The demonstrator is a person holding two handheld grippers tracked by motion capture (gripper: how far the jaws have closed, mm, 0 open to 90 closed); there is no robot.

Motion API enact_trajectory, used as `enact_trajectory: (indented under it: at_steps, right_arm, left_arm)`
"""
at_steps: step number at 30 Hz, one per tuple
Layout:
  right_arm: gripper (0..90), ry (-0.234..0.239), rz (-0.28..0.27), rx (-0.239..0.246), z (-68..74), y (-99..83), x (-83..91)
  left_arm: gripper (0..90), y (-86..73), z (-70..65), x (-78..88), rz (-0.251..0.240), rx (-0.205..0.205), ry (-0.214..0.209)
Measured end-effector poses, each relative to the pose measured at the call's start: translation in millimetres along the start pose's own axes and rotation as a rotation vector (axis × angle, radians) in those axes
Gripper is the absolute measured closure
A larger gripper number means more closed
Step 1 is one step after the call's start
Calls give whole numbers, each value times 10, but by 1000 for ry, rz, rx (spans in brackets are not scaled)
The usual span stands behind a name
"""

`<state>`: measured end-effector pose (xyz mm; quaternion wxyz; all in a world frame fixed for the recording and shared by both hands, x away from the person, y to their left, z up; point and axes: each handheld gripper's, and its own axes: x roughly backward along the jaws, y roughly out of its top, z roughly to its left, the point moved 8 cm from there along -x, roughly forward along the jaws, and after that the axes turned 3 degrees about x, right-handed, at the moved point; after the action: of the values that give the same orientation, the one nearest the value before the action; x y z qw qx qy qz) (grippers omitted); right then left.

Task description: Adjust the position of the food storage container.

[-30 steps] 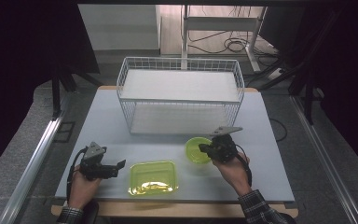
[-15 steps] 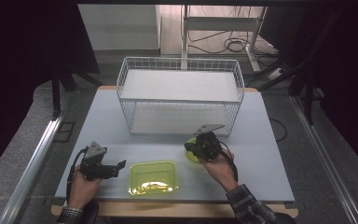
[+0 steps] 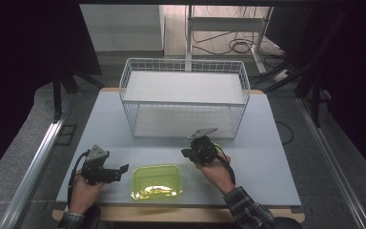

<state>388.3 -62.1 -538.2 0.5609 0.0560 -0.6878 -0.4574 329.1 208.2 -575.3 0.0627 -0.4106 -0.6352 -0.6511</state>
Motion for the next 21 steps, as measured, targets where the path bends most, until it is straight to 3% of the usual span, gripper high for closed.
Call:
enact_trajectory:
  at_steps: [7, 12, 21]
  right_arm:
    - [893, -27, 8, -22, -111, -96, 85]
    - [892, -49, 14, -35, -234, -229, 179]
    - [892, -115, 10, -116, -513, -457, 422]
  left_arm:
    - [60, -15, -6, 1, 18, 6, -5]
    - [69, -34, -22, -15, 39, -13, -4]
    - [78, -34, -29, -10, 45, -22, 1]
